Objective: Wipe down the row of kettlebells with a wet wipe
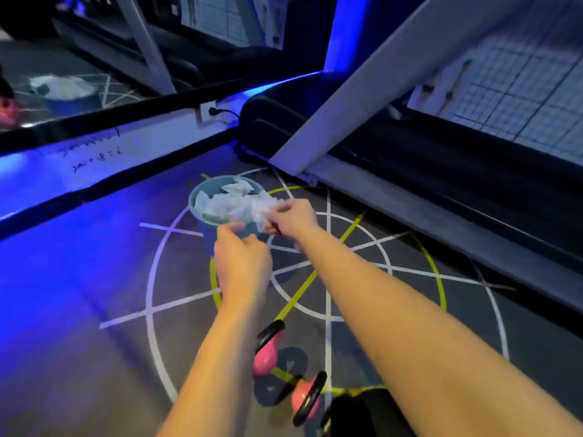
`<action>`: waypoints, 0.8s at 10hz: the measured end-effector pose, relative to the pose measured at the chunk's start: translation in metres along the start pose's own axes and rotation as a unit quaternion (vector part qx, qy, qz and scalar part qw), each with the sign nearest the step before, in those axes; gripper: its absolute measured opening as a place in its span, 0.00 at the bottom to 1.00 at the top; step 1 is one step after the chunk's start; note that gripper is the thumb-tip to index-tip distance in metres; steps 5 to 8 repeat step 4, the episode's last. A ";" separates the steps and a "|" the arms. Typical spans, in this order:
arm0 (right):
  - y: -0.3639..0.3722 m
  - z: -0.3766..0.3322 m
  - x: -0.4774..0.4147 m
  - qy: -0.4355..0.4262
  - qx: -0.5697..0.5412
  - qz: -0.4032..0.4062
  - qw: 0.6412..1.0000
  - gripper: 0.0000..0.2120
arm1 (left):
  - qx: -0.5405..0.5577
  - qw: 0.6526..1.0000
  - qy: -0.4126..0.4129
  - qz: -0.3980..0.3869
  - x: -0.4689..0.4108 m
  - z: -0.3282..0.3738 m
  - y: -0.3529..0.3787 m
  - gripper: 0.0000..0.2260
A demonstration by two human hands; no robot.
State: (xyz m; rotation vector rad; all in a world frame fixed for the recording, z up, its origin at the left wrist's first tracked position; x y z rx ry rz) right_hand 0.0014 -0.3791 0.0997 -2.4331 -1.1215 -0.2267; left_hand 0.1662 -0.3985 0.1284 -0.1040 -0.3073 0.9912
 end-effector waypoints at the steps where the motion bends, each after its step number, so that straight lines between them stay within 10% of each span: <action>1: 0.009 -0.036 -0.034 -0.029 0.065 -0.005 0.997 0.25 | -0.005 1.000 0.022 0.014 -0.013 0.004 0.010 0.11; 8: -0.048 0.041 0.011 0.026 0.173 -0.001 0.985 0.23 | -0.012 0.998 0.003 -0.056 -0.021 0.006 0.063 0.10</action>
Point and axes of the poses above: each hand's wrist, its own x-axis away from the middle knuckle, its own y-axis out of the palm, z = x × y, the point moved 5 cm from there along -x, towards the middle knuckle, and after that the axes turned 14 degrees about -z, right-handed, at the moved point
